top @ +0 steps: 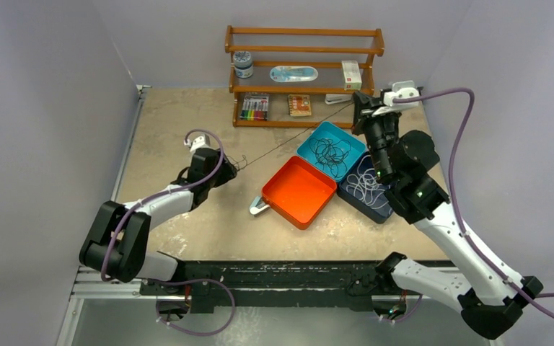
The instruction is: Untangle the cables
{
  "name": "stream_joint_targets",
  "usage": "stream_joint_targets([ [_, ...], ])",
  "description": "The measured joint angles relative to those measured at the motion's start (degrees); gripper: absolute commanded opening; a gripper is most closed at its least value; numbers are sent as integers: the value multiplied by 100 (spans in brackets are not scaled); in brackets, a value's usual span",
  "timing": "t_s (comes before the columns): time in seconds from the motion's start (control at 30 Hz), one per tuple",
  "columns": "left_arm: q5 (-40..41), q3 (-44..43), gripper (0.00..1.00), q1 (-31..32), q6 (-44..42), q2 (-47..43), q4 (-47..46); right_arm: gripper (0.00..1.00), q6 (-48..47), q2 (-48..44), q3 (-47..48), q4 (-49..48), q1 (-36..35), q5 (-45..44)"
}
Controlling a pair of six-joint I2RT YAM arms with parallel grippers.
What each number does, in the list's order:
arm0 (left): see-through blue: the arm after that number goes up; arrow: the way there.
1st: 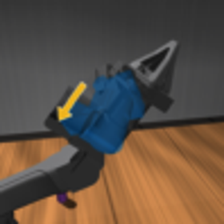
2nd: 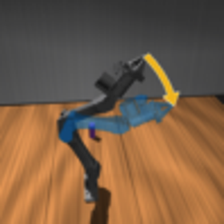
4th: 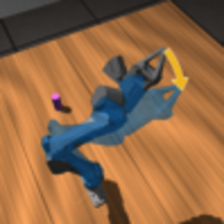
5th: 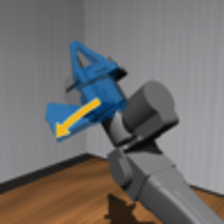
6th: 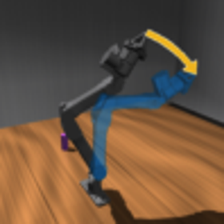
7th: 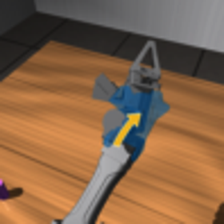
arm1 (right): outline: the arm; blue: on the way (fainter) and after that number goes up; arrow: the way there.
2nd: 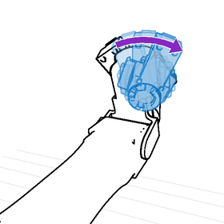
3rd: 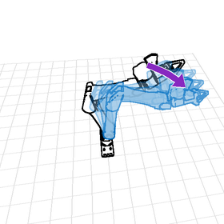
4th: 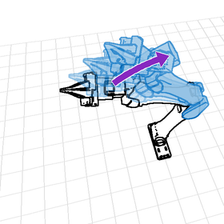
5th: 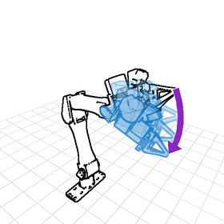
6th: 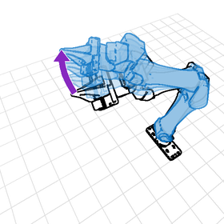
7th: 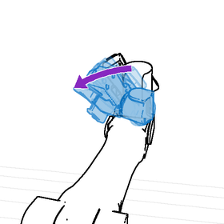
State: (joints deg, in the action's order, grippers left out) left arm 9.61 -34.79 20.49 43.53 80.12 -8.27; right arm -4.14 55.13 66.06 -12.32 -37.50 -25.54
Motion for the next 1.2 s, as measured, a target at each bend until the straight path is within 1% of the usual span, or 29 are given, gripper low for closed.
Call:
stream_joint_targets([
  [0.3, -389, 20, 55, -120, 284, -39, -396, 0, -597, -699, -229, 35, -33, -1187],
  [0.43, -487, 203, 56, -413, 299, -39, -391, 0, -765, -981, -249, -179, 2, -1665],
  [0.6, -979, 568, 57, -800, 437, -96, -601, 0, -798, -1222, -243, -411, 17, -1871],
  [0.77, -1244, 619, 58, -890, 501, -402, -715, 0, -852, -1213, -243, -481, 17, -1971],
  [0.83, -1226, 605, 55, -931, 501, -463, -702, 0, -907, -1207, -243, -494, 17, -2033],
  [0.97, -1158, 595, 43, -1043, 540, -435, -597, 0, -1051, -1298, -243, -562, 17, -2188],
  [1.03, -1115, 595, 40, -1086, 551, -378, -573, 0, -1150, -1403, -243, -599, 17, -2253],
  [1.2, -953, 597, 38, -1161, 549, -199, -516, 0, -1399, -1705, -243, -713, 17, -2420],
])
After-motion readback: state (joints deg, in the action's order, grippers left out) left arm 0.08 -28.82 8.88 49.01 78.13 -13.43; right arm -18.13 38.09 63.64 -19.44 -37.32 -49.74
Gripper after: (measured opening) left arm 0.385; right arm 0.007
